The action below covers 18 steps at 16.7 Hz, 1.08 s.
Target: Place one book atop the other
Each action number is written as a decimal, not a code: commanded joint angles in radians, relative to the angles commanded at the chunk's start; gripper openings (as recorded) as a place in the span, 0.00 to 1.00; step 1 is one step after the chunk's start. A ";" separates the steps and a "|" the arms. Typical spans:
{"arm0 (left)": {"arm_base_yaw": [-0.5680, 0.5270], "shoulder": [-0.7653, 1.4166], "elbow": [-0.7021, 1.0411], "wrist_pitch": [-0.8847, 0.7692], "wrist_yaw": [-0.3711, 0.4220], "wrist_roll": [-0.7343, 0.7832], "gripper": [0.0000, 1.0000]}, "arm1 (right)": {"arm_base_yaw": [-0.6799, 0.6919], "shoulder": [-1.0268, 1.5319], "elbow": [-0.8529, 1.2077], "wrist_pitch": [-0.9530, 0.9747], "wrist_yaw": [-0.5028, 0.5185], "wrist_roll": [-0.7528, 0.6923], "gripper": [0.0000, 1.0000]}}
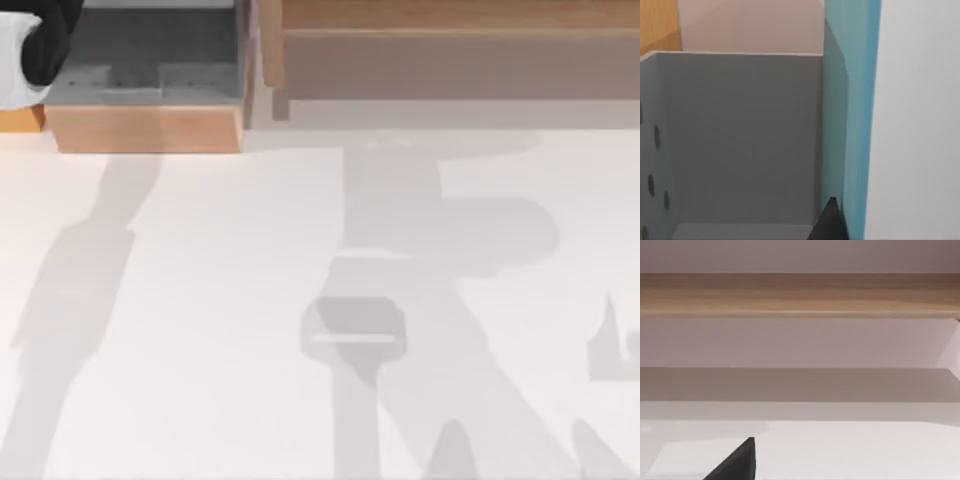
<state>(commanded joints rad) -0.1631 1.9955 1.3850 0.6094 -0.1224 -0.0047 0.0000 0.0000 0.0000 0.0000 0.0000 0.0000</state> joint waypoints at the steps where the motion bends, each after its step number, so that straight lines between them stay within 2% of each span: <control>1: 0.000 -0.004 -0.002 -0.002 0.000 0.000 0.00 | 0.000 0.000 0.000 0.000 0.000 0.000 1.00; 12: 0.000 -0.052 -0.029 -0.020 0.002 0.011 0.00 | 0.000 0.000 0.000 0.000 0.000 0.000 1.00; 15: 0.010 -0.127 -0.067 -0.015 0.061 0.093 0.00 | 0.000 0.000 0.000 0.000 0.000 0.000 1.00; 18: 0.040 -0.254 -0.135 -0.003 0.169 0.251 0.00 | 0.000 0.000 0.000 0.000 0.000 0.000 1.00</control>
<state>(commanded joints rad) -0.1229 1.7419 1.2503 0.6061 0.0463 0.2464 0.0000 0.0000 0.0000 0.0000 0.0000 0.0000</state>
